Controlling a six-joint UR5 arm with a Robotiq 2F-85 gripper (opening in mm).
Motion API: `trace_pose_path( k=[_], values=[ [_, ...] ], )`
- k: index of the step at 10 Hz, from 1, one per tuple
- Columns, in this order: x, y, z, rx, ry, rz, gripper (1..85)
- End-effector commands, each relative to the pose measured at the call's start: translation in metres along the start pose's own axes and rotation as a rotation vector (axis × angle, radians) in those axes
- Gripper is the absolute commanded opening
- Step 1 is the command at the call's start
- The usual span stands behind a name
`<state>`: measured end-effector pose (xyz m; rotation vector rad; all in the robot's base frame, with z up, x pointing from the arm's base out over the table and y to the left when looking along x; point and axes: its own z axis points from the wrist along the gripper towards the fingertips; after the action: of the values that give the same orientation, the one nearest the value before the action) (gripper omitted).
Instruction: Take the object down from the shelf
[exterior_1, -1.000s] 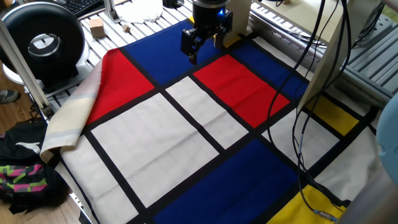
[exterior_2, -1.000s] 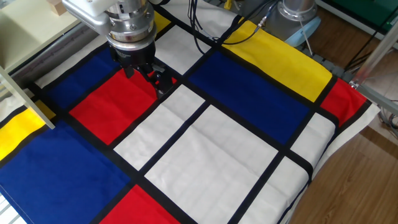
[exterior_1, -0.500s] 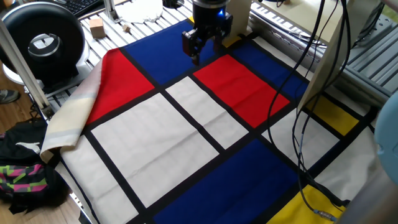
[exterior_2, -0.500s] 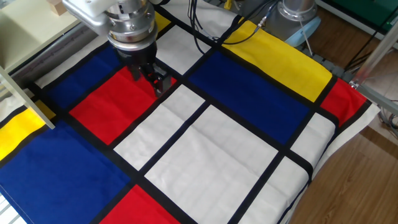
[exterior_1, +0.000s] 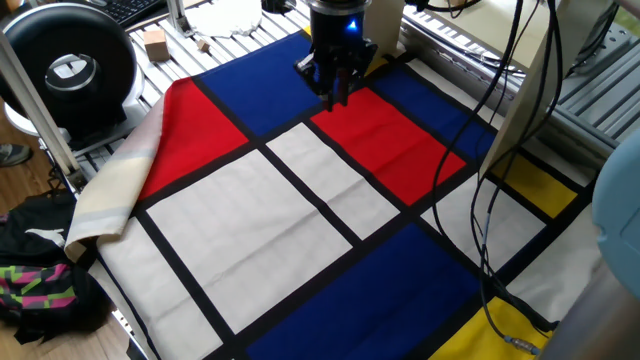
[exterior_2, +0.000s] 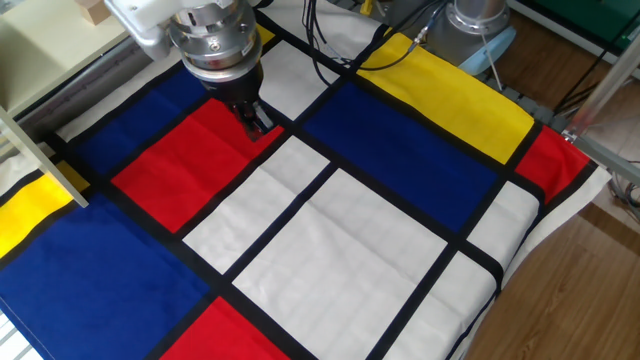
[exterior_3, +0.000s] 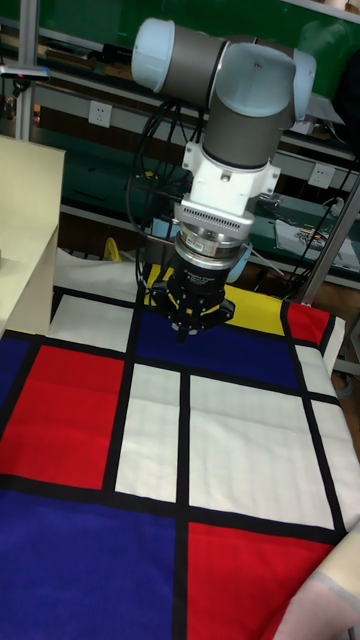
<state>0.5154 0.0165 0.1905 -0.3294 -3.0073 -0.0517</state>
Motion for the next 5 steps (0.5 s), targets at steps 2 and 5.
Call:
trace_pose_path(
  k=[2, 5],
  values=[
    [0.0029, 0.0037, -0.0012, -0.015, 0.010, 0.018, 1.3],
    [-0.0010, 0.0008, -0.0081, -0.041, -0.042, 0.011, 1.3]
  ],
)
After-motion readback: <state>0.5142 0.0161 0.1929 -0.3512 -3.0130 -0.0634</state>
